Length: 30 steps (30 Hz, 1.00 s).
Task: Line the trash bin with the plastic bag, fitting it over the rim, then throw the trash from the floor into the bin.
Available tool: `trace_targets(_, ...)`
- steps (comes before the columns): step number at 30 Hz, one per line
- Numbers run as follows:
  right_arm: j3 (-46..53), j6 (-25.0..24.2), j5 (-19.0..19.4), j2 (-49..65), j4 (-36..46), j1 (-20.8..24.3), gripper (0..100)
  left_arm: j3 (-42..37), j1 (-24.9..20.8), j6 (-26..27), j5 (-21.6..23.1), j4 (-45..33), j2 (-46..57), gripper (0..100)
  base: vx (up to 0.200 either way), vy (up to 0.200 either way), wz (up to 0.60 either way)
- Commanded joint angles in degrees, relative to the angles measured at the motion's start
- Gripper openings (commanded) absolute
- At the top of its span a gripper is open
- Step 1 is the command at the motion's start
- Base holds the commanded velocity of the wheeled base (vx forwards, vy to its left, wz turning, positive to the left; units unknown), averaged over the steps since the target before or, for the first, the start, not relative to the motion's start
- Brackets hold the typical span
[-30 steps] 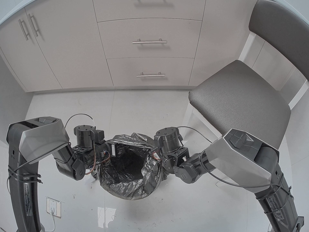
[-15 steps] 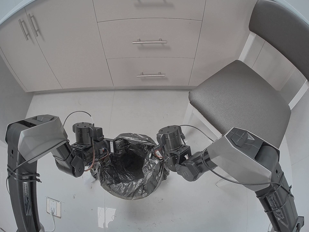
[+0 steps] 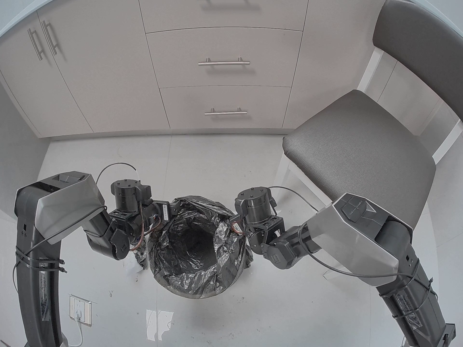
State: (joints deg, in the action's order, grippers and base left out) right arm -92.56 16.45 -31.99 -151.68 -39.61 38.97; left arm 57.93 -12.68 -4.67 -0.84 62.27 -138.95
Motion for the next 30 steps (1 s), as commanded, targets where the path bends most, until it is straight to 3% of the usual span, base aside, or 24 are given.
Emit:
trace_targets(1, -1.9, 0.0, 0.0, -2.5, 0.0, -0.4, 100, 0.8, 0.4, 0.1, -0.2, -0.1, -1.9, 100, 0.0, 0.0, 0.0)
trace_targets(30, -5.3, 0.1, -0.1, -7.4, 0.2, -2.5, 100, 3.0, 1.6, 0.1, -0.2, -3.4, -4.1, 100, 0.0, 0.0, 0.0)
